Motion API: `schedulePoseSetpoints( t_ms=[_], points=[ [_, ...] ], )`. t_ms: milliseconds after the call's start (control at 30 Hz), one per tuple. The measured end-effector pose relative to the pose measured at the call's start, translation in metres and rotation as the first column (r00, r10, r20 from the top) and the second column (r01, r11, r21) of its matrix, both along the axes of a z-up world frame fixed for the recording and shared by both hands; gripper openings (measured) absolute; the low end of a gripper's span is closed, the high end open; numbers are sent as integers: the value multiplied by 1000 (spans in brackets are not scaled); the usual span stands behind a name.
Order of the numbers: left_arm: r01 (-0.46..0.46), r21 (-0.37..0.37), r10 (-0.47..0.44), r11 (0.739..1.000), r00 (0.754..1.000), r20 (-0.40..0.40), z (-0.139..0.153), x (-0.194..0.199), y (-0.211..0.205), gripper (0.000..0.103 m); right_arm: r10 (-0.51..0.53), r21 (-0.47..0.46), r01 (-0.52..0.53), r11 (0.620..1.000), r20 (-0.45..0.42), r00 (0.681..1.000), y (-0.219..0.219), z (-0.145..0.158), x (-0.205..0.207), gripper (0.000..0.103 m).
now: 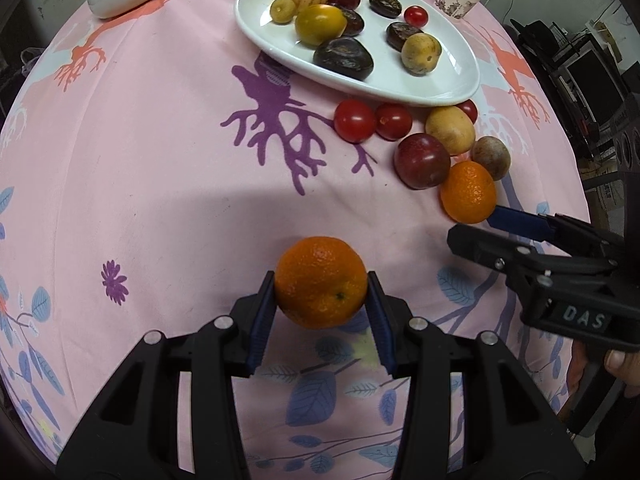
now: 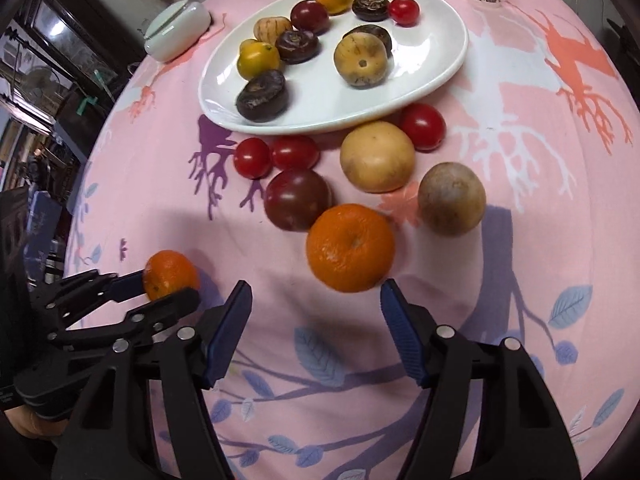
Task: Organize fruits
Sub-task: 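Grasp the other mandarin orange with the right gripper while the left holds its orange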
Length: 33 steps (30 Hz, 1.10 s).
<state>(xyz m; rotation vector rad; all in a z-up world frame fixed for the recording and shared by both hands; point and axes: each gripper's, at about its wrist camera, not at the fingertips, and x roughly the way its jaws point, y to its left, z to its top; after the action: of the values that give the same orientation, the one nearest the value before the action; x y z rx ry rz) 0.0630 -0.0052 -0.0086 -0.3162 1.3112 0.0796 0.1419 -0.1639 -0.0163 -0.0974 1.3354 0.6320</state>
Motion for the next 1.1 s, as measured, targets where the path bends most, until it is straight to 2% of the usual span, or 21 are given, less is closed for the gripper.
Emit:
schedulePoseSetpoints(
  t_ms=[167,267,700,867,1100],
  points=[
    [-14,-2,14,1000,1000,11,1,-1,6,44,1,-49,1,999,39,999,3,-7,6,51],
    [-13,0,13,1000,1000,8,0,0,5,44,-1,-60,3,998,39,999,3,-11,12,49],
    [-10,4,10,1000,1000,-14,-6,2,4,45,-48,-84,57,995,100,994,2,-13,14,45],
    [-16,5,16,1000,1000,-5,-3,0,6,45,-81,-19,82,996,72,994,-24,-1,4,45],
    [-4,16,4,1000,999,36,13,1,6,45,-121,36,119,992,81,989,-52,23,-8,45]
  ],
)
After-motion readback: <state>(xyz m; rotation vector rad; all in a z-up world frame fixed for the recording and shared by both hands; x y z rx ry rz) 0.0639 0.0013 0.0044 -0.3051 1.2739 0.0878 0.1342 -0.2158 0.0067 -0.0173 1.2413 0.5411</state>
